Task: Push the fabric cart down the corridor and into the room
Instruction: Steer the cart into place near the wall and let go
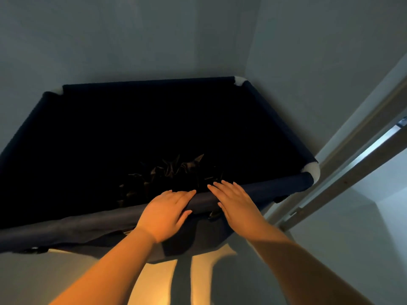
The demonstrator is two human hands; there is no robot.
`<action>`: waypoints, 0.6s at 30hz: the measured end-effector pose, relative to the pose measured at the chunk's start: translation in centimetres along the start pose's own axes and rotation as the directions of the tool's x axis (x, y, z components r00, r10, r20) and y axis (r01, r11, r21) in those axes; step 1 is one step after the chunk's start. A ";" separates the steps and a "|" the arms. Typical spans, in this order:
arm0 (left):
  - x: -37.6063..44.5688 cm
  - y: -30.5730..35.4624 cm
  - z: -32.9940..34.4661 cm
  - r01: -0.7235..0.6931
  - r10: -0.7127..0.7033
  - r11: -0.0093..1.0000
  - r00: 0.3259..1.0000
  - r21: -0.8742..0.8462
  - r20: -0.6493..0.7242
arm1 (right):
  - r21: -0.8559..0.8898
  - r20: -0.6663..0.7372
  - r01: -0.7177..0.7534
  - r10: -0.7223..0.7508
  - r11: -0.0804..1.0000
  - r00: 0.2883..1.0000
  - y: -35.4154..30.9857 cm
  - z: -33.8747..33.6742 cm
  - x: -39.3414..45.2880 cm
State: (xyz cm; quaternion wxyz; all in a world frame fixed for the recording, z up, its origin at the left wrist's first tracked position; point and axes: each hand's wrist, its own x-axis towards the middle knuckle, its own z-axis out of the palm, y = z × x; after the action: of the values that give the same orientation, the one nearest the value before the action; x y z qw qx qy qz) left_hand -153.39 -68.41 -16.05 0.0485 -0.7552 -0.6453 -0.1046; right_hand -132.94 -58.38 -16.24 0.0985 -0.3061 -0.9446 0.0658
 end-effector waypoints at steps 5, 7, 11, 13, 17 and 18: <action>3.2 -1.0 0.4 0.049 -0.049 0.999 0.999 0.013 -0.013 | 0.041 -0.027 -0.035 0.036 0.999 0.999 1.4 0.1 1.5; 3.4 -1.9 0.3 0.076 -0.076 0.997 0.997 0.015 -0.013 | 0.060 -0.028 -0.037 0.039 0.998 0.999 1.2 0.3 2.5; 2.4 -4.1 -0.1 0.081 -0.082 0.996 0.997 0.028 0.015 | 0.117 -0.045 -0.042 0.047 0.992 0.998 -0.6 1.2 3.8; 1.7 -5.1 -0.4 0.095 -0.095 0.995 0.995 0.026 0.023 | 0.134 -0.056 -0.041 0.049 0.990 0.997 -1.9 1.8 4.3; 0.0 -7.4 -1.2 0.122 -0.122 0.992 0.992 0.009 0.023 | 0.138 -0.073 -0.044 0.054 0.989 0.996 -4.8 2.6 5.9; -0.5 -8.0 -1.5 0.130 -0.130 0.992 0.991 0.007 0.027 | 0.144 -0.075 -0.044 0.055 0.989 0.996 -5.6 2.9 6.2</action>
State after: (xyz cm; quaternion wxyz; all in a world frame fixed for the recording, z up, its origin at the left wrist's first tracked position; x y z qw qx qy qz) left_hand -161.48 -67.87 -15.23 0.0348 -0.7128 -0.6940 -0.0956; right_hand -141.66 -59.36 -17.10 0.1554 -0.3239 -0.9251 0.1231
